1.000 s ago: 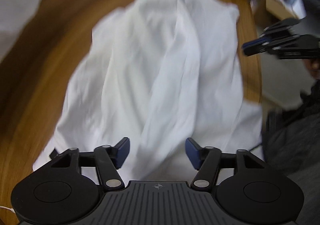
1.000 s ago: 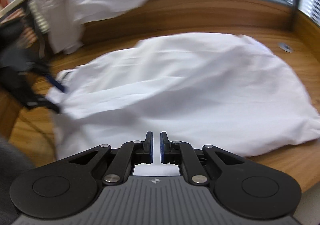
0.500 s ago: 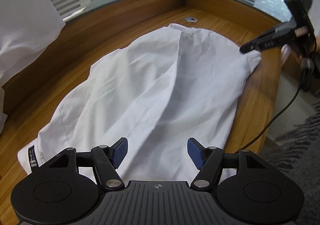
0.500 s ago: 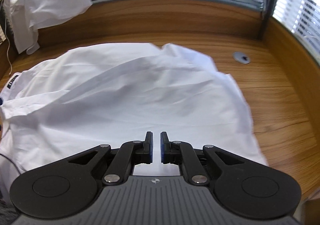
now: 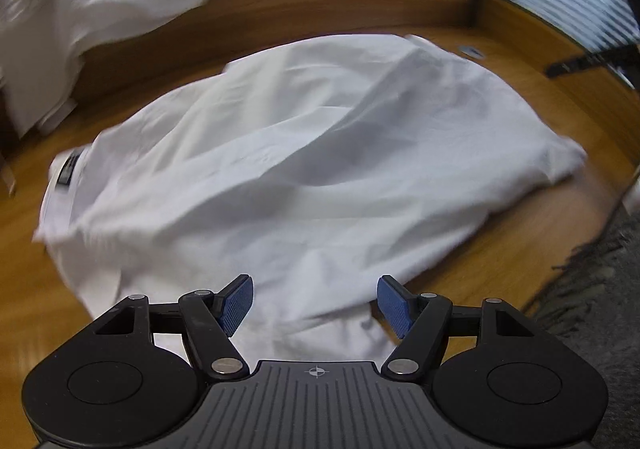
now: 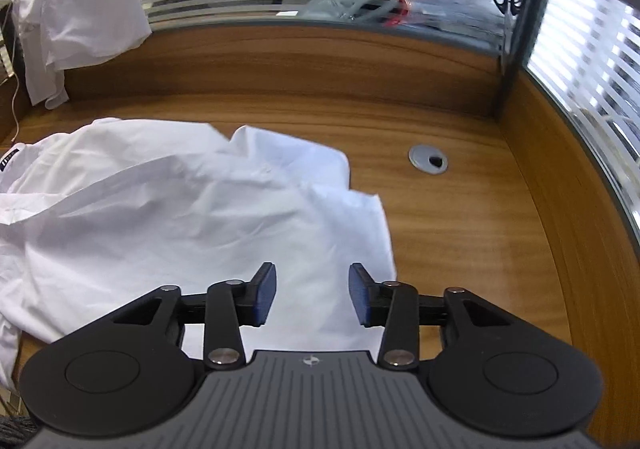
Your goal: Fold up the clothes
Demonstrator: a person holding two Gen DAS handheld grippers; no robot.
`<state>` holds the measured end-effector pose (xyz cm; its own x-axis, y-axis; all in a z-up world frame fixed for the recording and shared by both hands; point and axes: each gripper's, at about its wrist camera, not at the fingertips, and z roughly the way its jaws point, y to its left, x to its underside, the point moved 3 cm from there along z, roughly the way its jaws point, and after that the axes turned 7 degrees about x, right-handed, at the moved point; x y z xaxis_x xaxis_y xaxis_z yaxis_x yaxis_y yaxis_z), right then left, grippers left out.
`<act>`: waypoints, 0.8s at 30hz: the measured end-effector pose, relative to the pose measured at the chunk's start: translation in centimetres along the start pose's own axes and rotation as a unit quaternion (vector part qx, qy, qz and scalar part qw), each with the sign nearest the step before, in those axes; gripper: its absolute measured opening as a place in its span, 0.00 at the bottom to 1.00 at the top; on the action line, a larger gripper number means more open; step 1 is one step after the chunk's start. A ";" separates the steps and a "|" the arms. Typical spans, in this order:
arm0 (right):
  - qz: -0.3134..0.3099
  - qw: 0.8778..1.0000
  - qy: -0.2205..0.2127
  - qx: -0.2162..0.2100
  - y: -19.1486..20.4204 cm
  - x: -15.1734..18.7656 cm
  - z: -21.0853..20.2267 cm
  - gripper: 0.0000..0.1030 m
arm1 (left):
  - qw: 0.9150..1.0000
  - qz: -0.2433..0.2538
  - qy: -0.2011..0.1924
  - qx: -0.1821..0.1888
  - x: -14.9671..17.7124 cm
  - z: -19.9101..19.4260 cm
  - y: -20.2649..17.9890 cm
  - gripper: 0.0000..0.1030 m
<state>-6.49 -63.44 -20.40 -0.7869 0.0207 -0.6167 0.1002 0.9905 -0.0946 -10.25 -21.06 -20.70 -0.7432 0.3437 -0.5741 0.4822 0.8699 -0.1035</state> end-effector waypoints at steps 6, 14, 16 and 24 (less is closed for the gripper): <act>-0.014 1.000 -0.001 -0.017 -3.8 -2.0 3.3 0.45 | 0.995 -0.055 -0.031 -0.076 -1.0 0.0 -0.9 0.69; -0.056 0.998 0.029 -0.020 -5.5 -3.9 9.9 0.45 | 0.986 -0.045 -0.051 -0.149 -4.4 1.9 -0.4 0.69; -0.065 0.997 0.036 -0.021 -5.3 -4.3 11.6 0.45 | 0.985 -0.042 -0.052 -0.159 -5.3 2.6 -0.1 0.69; -0.100 0.994 0.044 -0.031 -3.7 -5.6 16.0 0.63 | 0.983 -0.015 -0.037 -0.181 -7.9 5.9 0.4 0.69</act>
